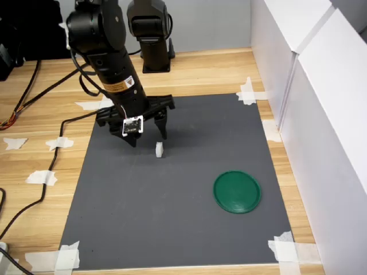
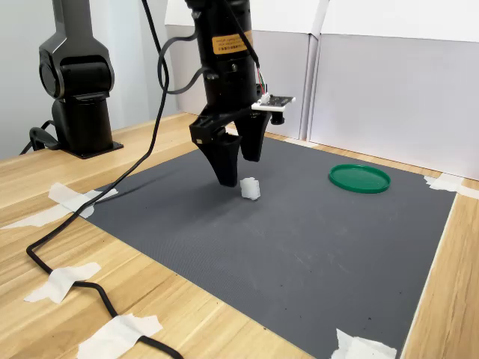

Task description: Grasp a white terminal and put it on the green lid.

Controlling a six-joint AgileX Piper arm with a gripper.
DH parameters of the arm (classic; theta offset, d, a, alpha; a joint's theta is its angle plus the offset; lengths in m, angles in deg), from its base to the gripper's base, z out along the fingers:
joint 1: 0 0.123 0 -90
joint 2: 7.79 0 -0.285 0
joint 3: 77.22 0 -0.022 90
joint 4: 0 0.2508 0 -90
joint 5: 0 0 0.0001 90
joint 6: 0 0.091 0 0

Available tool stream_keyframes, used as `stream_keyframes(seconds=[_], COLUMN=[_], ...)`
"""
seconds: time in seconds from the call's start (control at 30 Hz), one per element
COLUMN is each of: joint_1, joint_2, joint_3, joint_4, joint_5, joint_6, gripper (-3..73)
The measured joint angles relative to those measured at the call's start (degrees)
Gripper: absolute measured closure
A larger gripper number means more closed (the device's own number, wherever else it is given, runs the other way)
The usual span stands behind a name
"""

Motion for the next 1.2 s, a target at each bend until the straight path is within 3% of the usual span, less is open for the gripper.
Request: stream_keyframes(seconds=[0.2, 1.2], joint_1=[0.1, 1.8], joint_2=[2.2, 6.0], joint_3=[-0.1, -1.2], joint_4=[1.9, 2.0], joint_5=[-0.7, -1.5], joint_6=[-1.6, -2.2], gripper=[-2.0, -0.6])
